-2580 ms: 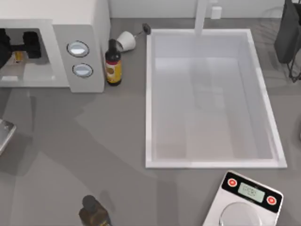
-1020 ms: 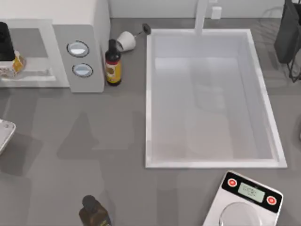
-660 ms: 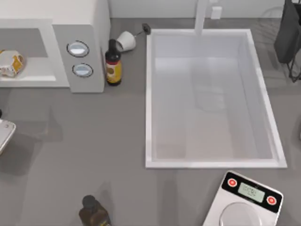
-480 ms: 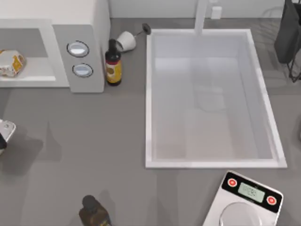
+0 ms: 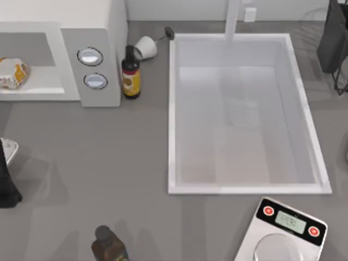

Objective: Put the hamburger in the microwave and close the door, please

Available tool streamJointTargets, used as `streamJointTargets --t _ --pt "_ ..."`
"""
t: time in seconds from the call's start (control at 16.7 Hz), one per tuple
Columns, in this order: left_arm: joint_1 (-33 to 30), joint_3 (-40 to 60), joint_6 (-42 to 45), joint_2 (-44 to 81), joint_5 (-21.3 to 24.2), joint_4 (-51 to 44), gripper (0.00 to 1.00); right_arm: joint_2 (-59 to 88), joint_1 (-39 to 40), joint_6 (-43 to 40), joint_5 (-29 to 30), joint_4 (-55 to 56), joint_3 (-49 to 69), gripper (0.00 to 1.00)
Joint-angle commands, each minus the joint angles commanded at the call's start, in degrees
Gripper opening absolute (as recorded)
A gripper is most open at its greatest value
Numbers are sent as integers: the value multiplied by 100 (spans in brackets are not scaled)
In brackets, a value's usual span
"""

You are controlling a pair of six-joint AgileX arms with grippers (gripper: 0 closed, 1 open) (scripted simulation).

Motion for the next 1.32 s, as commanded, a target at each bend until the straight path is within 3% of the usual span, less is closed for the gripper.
streamJointTargets --t 0.18,0.96,1.32 --pt "0 0 0 0 0 0 100 0 0 0 0 0 0 100" --pt "0 0 0 0 0 0 2 0 0 0 0 0 0 100" --pt "0 0 0 0 0 0 0 0 0 0 0 0 0 100"
